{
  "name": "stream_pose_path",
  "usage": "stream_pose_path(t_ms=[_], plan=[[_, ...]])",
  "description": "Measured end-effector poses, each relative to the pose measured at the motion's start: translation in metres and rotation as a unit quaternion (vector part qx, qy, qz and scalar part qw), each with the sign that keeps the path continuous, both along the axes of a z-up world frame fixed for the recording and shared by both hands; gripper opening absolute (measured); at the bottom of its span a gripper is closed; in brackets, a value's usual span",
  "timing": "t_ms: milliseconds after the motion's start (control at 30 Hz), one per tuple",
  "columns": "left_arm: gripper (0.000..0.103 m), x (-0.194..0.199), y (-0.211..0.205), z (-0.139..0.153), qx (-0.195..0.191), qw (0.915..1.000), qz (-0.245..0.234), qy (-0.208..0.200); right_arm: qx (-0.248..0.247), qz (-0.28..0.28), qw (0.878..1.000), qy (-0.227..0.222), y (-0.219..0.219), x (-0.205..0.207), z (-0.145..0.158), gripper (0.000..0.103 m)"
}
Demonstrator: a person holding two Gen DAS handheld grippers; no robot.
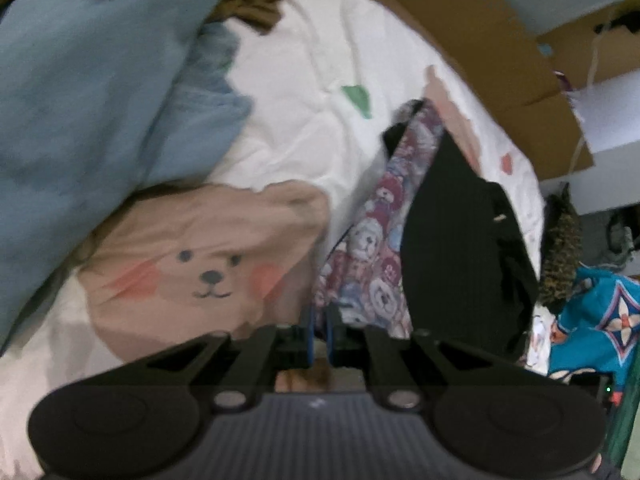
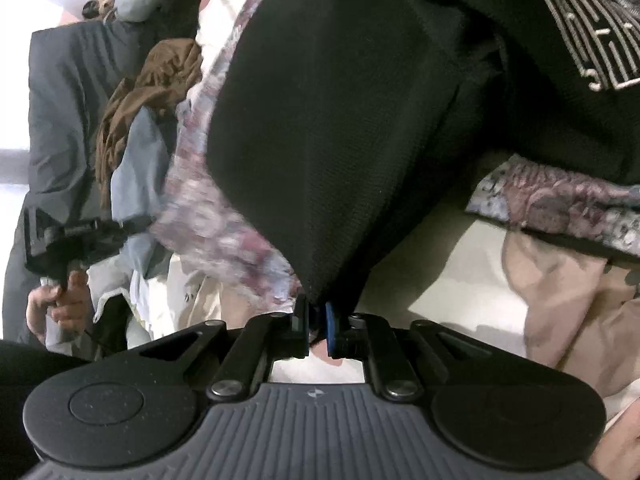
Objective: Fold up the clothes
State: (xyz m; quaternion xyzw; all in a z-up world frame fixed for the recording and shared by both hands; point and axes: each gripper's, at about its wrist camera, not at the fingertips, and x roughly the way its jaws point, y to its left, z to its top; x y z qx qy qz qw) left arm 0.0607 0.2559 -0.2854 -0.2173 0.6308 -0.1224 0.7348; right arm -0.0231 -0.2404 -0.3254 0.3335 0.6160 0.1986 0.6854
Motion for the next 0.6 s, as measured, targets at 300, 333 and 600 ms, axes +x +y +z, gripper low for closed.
stream_pose_path(t_ms=[300,333,600], plan=[[0.023,0.026,0.005,0.008,0.024,0.9996,0.01,-0.014,-0.053,-0.042,0.997,-0.048,-0.033,0.022,0.034,0.033],[0.026,0.031,0.001,0.01,0.027,0.9995,0.006,-0.018,-0.065,-0.046,0.996,-0.048,-0.038,0.026,0.038,0.033],[0.038,0.081,-0.034,0.044,0.053,0.9968,-0.028,-0.052,-0.142,-0.058,0.984,-0.087,-0.071,0.068,0.099,0.033]])
